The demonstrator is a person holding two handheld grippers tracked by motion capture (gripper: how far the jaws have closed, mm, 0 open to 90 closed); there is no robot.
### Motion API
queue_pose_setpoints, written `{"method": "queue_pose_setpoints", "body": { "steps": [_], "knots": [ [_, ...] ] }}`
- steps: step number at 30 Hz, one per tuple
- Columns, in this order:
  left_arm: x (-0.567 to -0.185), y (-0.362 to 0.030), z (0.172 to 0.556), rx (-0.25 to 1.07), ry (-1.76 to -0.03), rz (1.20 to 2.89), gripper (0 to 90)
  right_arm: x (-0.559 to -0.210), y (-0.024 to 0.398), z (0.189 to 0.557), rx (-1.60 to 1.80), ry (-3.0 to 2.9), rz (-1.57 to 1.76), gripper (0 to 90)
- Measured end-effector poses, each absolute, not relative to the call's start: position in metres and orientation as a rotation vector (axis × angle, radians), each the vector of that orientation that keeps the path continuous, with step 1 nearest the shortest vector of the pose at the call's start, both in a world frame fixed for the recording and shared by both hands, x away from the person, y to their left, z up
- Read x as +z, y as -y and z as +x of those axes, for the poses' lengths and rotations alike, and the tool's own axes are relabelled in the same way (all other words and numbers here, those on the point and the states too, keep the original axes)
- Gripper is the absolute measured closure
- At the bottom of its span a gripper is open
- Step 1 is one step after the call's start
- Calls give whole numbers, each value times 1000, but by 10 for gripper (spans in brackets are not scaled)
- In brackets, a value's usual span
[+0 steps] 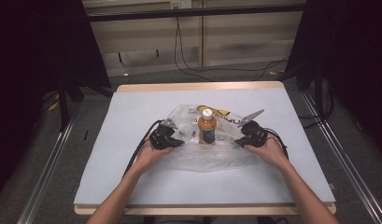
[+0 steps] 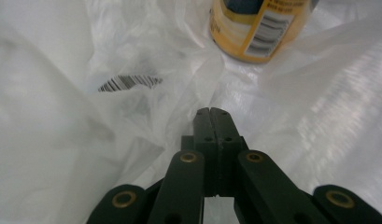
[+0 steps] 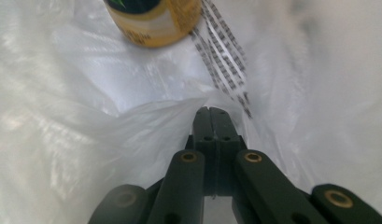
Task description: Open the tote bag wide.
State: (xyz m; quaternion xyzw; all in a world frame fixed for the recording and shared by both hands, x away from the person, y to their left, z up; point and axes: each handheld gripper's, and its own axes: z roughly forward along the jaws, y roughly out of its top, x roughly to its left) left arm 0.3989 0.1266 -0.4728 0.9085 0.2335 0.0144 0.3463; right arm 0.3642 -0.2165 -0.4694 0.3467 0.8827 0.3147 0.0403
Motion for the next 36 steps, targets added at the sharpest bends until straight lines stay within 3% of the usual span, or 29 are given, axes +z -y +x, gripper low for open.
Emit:
{"method": "queue_pose_setpoints", "body": {
  "steps": [13,36],
  "knots": [
    [-467,-122,388,45,-562,2301,900,-472,217,365,1028,-2631,1117,900],
    [-440,-136,371,105,-535,2046,900,-439,228,347,1395,-2365,1095,900]
  ]
}}
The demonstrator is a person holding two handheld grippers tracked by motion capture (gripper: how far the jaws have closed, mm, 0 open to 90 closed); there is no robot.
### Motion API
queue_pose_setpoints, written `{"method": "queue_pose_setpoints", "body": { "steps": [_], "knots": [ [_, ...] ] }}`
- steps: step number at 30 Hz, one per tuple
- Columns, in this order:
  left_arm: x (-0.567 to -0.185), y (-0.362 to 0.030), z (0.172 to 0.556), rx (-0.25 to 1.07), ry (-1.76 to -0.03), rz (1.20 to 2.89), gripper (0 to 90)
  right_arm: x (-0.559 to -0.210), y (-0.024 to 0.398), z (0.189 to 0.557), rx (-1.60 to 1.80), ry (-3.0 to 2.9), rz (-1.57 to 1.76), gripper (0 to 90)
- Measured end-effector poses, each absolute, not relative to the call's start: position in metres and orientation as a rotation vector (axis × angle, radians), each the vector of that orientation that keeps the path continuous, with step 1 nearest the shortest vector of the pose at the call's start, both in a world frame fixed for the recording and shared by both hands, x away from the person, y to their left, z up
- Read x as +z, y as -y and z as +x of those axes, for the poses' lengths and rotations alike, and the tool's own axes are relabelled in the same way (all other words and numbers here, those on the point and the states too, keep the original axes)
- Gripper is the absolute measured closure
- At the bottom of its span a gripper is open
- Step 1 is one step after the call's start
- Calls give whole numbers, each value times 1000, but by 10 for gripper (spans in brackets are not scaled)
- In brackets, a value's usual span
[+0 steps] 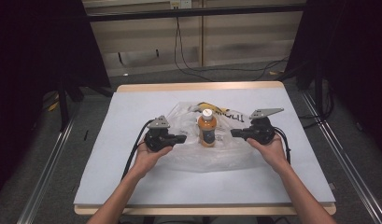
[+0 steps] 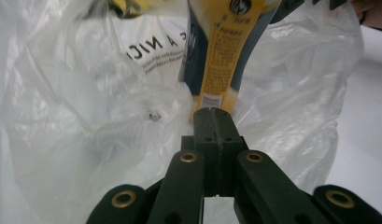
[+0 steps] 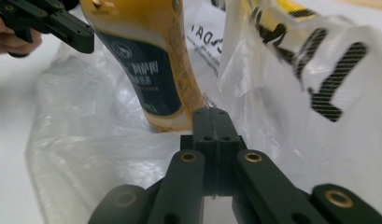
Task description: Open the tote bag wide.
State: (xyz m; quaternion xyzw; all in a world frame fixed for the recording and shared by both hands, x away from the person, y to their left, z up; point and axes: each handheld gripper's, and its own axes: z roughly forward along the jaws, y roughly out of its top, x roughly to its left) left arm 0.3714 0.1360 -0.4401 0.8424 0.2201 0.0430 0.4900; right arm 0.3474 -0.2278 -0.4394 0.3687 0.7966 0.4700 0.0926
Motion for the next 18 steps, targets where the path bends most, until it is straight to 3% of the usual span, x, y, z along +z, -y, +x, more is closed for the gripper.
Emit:
{"method": "queue_pose_setpoints", "body": {
  "steps": [5,18],
  "knots": [
    [-430,-139,366,139,-533,1964,900,-430,233,338,1465,-2281,1080,900],
    [-421,-153,350,175,-504,1959,900,-419,237,320,1559,-2200,1039,900]
  ]
}}
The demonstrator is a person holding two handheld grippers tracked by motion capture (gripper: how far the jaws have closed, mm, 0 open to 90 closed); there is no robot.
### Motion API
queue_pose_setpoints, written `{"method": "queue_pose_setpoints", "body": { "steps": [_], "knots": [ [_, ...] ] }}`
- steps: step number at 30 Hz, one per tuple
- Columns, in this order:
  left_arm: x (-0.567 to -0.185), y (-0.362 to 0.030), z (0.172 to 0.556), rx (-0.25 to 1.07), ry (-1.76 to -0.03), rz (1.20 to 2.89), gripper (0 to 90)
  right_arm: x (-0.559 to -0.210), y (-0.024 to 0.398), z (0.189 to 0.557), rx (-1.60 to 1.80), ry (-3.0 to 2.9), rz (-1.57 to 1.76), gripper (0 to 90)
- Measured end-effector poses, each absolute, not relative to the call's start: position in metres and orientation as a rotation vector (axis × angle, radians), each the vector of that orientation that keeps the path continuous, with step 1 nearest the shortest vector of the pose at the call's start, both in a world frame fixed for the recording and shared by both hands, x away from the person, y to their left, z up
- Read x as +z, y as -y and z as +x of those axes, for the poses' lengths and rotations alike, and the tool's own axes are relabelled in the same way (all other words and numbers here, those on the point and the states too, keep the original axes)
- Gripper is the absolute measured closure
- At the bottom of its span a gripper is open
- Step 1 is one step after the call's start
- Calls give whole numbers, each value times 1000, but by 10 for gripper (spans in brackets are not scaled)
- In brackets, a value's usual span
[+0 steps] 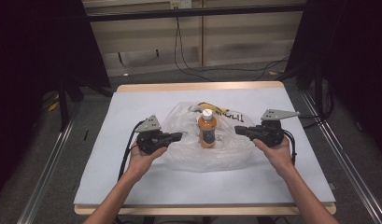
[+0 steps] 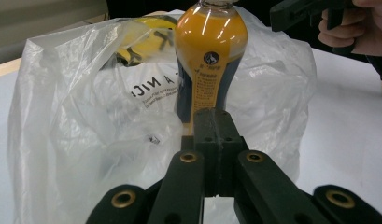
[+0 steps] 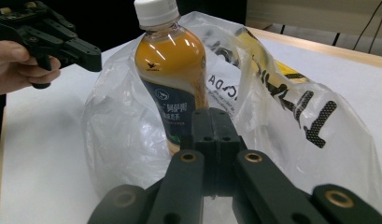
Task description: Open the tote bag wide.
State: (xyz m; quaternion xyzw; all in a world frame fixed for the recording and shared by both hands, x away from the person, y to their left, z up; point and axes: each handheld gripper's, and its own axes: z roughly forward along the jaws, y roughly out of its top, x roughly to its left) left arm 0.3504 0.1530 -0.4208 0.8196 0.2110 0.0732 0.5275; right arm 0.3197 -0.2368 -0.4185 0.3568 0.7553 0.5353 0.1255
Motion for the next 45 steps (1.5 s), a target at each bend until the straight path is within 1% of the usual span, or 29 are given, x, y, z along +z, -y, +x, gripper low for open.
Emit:
{"method": "queue_pose_setpoints", "body": {
  "steps": [7,8,10,11,12,14,15,16,17,18,20,21,22,23,25,27,28,31,33,35,39,41,44,45],
  "knots": [
    [-417,-173,333,196,-506,1919,900,-417,244,299,1574,-2139,1027,898],
    [-417,-173,333,196,-506,1919,900,-417,246,296,1584,-2125,1031,868],
    [-417,-178,329,193,-512,1898,900,-417,250,292,1617,-2132,1045,855],
    [-417,-181,325,219,-523,1893,878,-417,251,290,1608,-2130,1041,826],
    [-417,-183,323,213,-523,1882,850,-417,252,287,1596,-2125,1039,792],
    [-416,-188,319,235,-539,1860,762,-417,254,281,1617,-2105,1035,681],
    [-416,-193,316,236,-526,1854,755,-417,254,278,1594,-2103,1037,629],
    [-416,-193,316,236,-526,1854,713,-417,254,278,1594,-2103,1037,629],
    [-416,-195,314,249,-528,1859,713,-417,254,273,1593,-2097,1027,517],
    [-416,-196,311,250,-533,1872,667,-417,254,271,1585,-2090,1026,459],
    [-416,-199,305,286,-531,1882,588,-416,253,267,1559,-2078,1044,308],
    [-416,-202,302,286,-542,1871,524,-416,253,264,1551,-2071,1047,244],
    [-416,-204,300,310,-544,1882,428,-415,252,261,1535,-2052,1049,178],
    [-415,-206,298,333,-554,1880,369,-414,252,258,1529,-2042,1045,141],
    [-416,-209,296,339,-554,1875,275,-413,252,253,1505,-2028,1052,81],
    [-414,-213,294,344,-578,1868,206,-412,254,248,1517,-1997,1052,54],
    [-414,-215,294,323,-586,1852,155,-412,256,244,1517,-1975,1061,31],
    [-413,-219,290,324,-604,1841,87,-414,261,238,1532,-1954,1072,23],
    [-415,-221,286,335,-624,1842,74,-415,265,233,1513,-1934,1080,19],
    [-416,-224,284,292,-625,1830,71,-416,270,229,1511,-1930,1100,21],
    [-418,-230,279,329,-671,1818,53,-420,281,220,1484,-1910,1130,24],
    [-423,-234,277,321,-698,1809,42,-422,287,214,1471,-1897,1135,27],
    [-432,-239,275,266,-716,1801,37,-427,293,206,1460,-1886,1149,30],
    [-434,-239,272,286,-732,1801,37,-428,294,204,1461,-1884,1157,38]
  ]
}}
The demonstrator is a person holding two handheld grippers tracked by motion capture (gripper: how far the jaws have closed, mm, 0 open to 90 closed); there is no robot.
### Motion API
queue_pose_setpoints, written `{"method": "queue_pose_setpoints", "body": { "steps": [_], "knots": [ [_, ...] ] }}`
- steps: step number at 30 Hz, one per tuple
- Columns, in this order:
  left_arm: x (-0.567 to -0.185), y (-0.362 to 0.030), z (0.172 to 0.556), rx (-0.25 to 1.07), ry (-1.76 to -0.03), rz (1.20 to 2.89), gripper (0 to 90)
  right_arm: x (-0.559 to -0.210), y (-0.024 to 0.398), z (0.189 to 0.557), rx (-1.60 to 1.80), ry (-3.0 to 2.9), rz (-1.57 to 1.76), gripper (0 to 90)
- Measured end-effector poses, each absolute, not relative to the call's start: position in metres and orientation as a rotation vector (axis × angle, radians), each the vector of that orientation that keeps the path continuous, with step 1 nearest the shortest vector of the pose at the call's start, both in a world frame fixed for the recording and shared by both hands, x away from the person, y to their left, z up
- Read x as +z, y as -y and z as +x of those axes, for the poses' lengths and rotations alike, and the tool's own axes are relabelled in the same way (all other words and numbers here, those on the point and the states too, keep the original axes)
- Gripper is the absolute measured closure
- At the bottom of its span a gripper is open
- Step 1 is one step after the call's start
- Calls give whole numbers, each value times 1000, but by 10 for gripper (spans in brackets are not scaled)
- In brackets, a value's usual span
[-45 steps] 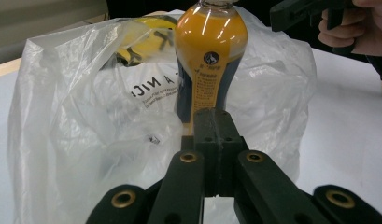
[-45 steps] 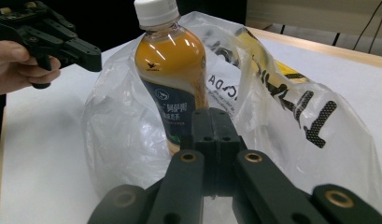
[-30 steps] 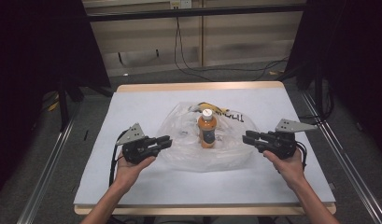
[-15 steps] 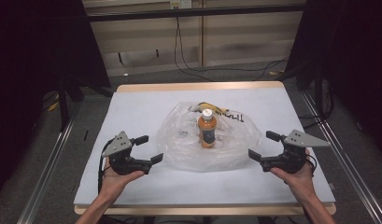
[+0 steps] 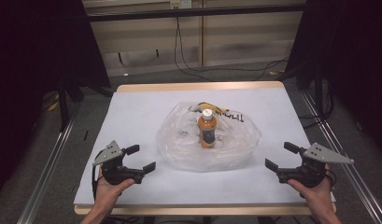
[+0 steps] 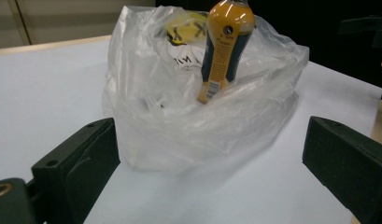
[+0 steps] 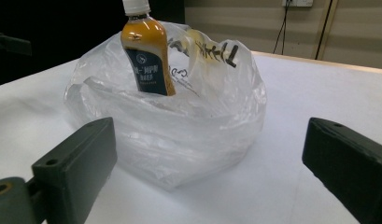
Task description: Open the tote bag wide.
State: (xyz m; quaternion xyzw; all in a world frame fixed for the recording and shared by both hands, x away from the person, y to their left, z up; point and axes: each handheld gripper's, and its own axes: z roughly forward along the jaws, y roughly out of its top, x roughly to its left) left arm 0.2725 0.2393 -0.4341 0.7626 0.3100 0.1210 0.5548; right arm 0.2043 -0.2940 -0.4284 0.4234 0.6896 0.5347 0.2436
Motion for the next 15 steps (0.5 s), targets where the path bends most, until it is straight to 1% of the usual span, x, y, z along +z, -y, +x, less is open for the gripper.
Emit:
{"method": "queue_pose_setpoints", "body": {
  "steps": [4,8,11,13,15],
  "knots": [
    [-441,-244,264,275,-716,1798,27,-436,300,199,1460,-1869,1184,43],
    [-444,-245,255,298,-729,1809,25,-439,302,195,1446,-1855,1210,37],
    [-445,-247,254,301,-694,1822,25,-439,303,191,1445,-1841,1209,42],
    [-446,-249,256,331,-710,1842,20,-442,303,192,1419,-1849,1210,38],
    [-448,-251,258,315,-730,1830,21,-445,303,193,1420,-1864,1219,36]
  ]
}}
